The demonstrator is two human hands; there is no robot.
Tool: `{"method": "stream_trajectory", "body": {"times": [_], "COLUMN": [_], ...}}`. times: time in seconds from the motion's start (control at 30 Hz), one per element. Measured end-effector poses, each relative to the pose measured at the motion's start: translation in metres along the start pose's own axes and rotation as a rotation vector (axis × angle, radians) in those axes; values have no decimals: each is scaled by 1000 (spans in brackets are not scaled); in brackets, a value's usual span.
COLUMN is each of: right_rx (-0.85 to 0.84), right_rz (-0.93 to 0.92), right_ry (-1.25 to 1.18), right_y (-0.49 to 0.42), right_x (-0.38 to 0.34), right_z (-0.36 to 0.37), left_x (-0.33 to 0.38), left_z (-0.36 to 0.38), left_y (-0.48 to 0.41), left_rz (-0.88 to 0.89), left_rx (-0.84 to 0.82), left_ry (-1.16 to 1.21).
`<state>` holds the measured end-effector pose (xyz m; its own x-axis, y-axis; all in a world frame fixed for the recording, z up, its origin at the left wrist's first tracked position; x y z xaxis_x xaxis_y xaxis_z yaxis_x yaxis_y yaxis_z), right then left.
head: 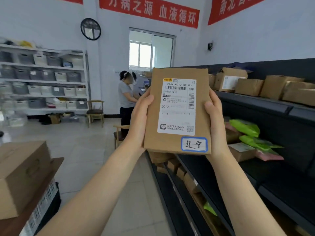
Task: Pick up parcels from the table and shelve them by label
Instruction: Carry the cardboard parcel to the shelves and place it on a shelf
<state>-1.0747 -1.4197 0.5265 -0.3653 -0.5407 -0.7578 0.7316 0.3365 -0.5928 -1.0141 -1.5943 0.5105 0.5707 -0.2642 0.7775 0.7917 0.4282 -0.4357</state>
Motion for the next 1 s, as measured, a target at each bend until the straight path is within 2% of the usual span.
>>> {"method": "stream_trajectory", "body": {"times": [0.3,0.47,0.8,1.0], "right_rx": [72,139,244,298], "right_rz": [-10,-12,21,-6], "right_ry": [-2,10,83,136], "right_y": [-145,-218,-338,-416], "right_x": [151,229,370,426], "right_z": [48,55,3,-30], "left_x": [-41,-79,-209,-265], "left_z": [-122,-169,-222,-230], "left_y": [-185,-289,-441,-533], "left_rz": [-8,-29,-197,-226], "left_rx": [-21,-91,-105,-133], "left_ry": [-69,-63,-19,11]}}
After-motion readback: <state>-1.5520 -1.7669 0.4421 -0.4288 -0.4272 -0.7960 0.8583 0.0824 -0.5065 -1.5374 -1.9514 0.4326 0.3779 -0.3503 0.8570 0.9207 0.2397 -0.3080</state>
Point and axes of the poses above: each hand's wrist, its own y-axis away from the middle knuckle, its own z-axis out of the palm, x = y × z, the point moved 6 cm from there along -y, towards the middle knuckle, and after that the axes turned 1 degree about -x, right-handed, at the moved point
